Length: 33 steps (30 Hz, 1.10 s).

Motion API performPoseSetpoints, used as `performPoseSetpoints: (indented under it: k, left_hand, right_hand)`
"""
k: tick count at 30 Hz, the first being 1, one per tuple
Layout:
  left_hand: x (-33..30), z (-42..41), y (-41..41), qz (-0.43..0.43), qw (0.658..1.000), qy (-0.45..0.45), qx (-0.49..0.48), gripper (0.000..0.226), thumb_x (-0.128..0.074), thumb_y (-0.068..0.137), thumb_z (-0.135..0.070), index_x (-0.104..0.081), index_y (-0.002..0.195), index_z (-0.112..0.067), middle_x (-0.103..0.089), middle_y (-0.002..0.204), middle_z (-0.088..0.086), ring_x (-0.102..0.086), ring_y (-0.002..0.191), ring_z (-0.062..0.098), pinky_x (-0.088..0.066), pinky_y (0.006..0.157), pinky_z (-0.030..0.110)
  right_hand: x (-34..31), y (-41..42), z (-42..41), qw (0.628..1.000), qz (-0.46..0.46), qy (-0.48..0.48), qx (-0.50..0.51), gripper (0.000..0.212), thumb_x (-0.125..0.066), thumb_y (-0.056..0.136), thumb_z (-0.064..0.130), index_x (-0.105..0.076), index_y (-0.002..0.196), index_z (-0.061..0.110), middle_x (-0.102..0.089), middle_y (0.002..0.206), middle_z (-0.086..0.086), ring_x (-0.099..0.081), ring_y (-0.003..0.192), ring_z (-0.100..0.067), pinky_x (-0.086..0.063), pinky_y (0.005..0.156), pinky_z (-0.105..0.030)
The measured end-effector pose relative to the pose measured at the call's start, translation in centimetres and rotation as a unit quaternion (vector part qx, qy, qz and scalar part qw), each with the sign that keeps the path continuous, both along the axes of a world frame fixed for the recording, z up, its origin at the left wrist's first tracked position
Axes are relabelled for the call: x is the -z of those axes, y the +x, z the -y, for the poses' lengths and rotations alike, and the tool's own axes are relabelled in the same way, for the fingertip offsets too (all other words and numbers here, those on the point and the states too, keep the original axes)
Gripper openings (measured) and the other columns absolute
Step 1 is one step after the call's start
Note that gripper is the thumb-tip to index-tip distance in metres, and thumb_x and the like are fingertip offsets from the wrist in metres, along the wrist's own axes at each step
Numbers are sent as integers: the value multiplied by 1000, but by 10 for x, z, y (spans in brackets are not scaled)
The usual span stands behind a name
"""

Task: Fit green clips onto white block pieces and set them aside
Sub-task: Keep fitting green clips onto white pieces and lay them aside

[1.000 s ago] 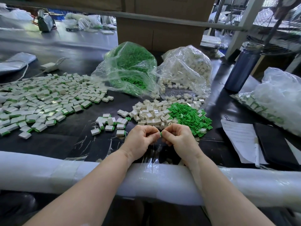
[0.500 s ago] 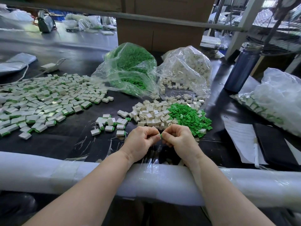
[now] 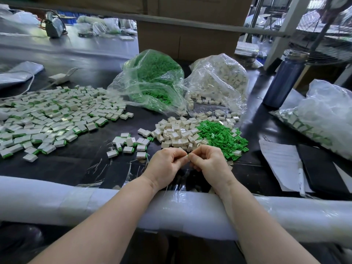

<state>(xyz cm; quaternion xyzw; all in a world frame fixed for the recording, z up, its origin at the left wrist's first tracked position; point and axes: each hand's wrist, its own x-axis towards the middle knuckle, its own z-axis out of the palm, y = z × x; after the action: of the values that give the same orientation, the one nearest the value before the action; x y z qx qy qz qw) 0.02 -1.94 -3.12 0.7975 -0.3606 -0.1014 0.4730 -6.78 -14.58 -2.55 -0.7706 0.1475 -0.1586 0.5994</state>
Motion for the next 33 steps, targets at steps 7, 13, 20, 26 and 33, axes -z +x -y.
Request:
performPoseSetpoints:
  k: [7,13,20,26,33]
  left_hand:
    - [0,4,-3,-50,997,-55,-21,14,-63,87,-18,-65,101,-17,-70,81,7,-67,78,24,-54,81,38]
    - [-2,2,-2,-85,994,-64,-34,6,-66,85,-19,-66,91,-17,-68,77,7,-65,75,25,-54,80,40]
    - [-8,2,-3,-135,985,-93,-49,6,-63,82,-2,-65,80,-8,-64,76,10,-58,73,24,-51,77,41]
    - [-11,1,-3,-157,976,-143,-38,16,-67,80,-3,-65,76,-19,-59,93,8,-57,72,13,-51,67,19]
    - [-11,2,-4,-155,978,-141,-23,20,-72,77,-6,-66,75,-26,-48,100,1,-54,72,8,-46,65,8]
  right_hand:
    - [1,0,1,993,50,101,34,11,-68,81,1,-63,70,2,-62,56,-6,-56,47,-9,-46,46,-17]
    - [3,1,2,994,56,86,28,9,-70,79,2,-65,72,2,-63,61,-8,-58,55,-13,-49,52,-21]
    - [2,0,1,995,58,76,-5,11,-65,84,3,-66,74,9,-65,72,-12,-60,68,-23,-51,67,-33]
    - [-1,1,-2,996,25,66,-53,17,-51,94,17,-66,94,8,-67,76,-2,-65,67,-8,-47,58,-16]
    - [-5,-1,-2,992,24,81,-89,22,-53,92,15,-67,76,14,-65,57,4,-60,56,-5,-43,54,-13]
